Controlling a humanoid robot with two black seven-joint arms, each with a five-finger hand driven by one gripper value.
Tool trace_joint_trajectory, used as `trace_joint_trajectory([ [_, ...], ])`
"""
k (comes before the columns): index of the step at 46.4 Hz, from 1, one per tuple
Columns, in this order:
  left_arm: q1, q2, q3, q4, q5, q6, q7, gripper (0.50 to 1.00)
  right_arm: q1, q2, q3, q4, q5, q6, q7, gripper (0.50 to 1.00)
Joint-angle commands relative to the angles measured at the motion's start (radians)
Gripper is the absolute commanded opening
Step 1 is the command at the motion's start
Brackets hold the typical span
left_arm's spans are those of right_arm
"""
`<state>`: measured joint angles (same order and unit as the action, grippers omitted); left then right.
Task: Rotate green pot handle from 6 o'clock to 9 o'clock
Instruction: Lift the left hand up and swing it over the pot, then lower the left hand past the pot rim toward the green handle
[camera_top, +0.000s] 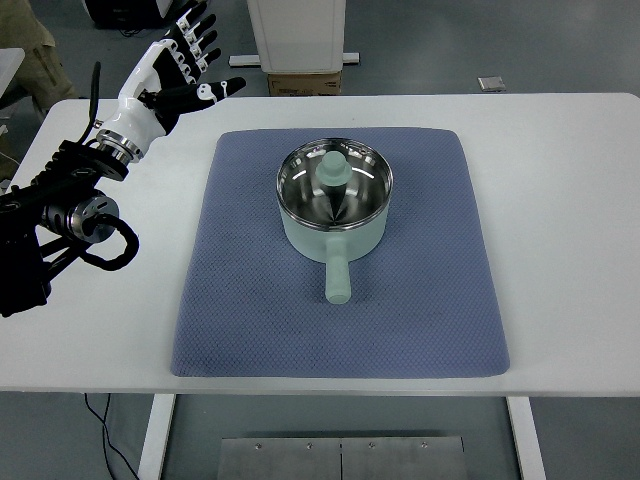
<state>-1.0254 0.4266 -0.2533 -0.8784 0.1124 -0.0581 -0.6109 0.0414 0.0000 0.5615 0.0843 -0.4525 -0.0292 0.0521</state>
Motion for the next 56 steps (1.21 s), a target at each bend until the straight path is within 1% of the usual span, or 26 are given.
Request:
trace_joint_trajectory([
  [1,-0.002,0.001,-0.001,-0.001,0.033,0.000,0.000,1.000,0.000,0.000,0.000,0.000,0.000,0.000,0.000,1.000],
  [5,-0.007,0.003,-0.001,-0.008,0.056,-0.002,0.000,1.000,0.000,0.000,0.000,0.000,0.000,0.000,0.000,1.000],
  [15,-0.012,0.035,-0.001,-0.102,0.125,0.000,0.000,1.000,0.000,0.000,0.000,0.000,0.000,0.000,0.000,1.000],
  [29,-0.050,0.061,-0.001,-0.194,0.245,0.000,0.000,1.000,0.000,0.000,0.000,0.000,0.000,0.000,0.000,1.000],
  [43,-0.078,0.069,0.000,-0.257,0.332,-0.002,0.000,1.000,0.000,0.000,0.000,0.000,0.000,0.000,0.000,1.000],
  [48,-0.087,0.069,0.000,-0.274,0.368,-0.019,0.000,1.000,0.000,0.000,0.000,0.000,0.000,0.000,0.000,1.000],
  [56,-0.104,0.069,0.002,-0.301,0.431,-0.023,0.000,1.000,0.000,0.000,0.000,0.000,0.000,0.000,0.000,1.000],
])
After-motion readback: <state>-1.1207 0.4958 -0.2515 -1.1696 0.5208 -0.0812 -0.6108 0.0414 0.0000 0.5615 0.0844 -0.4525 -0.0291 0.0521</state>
